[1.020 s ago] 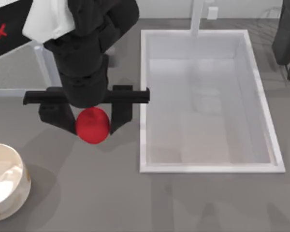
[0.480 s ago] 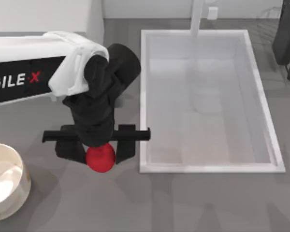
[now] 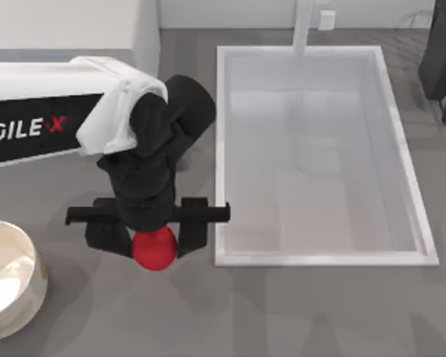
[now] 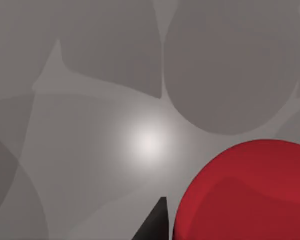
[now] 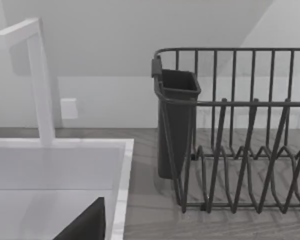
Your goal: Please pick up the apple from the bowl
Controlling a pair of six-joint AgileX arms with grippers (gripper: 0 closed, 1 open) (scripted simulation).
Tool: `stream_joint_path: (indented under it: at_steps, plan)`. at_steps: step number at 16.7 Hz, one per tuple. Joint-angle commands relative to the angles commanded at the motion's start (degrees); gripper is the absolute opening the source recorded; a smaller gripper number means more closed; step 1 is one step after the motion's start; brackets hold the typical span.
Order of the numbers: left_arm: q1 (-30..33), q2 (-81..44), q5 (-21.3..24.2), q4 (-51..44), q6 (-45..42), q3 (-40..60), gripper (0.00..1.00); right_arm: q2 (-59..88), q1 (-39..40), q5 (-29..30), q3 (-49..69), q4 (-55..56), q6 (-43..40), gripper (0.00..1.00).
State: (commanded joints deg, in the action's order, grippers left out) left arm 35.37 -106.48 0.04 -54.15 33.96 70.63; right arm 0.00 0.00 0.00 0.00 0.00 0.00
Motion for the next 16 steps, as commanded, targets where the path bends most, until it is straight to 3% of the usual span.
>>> stream_joint_path:
  at_steps: [10, 16]
  plan:
    - [0.0, 0.0, 0.0, 0.0, 0.0, 0.0, 0.98, 0.0, 0.0, 0.0, 0.0, 0.0, 0.0, 1.00]
    - [0.0, 0.0, 0.0, 0.0, 0.0, 0.0, 1.00, 0.0, 0.0, 0.0, 0.0, 0.0, 0.0, 1.00]
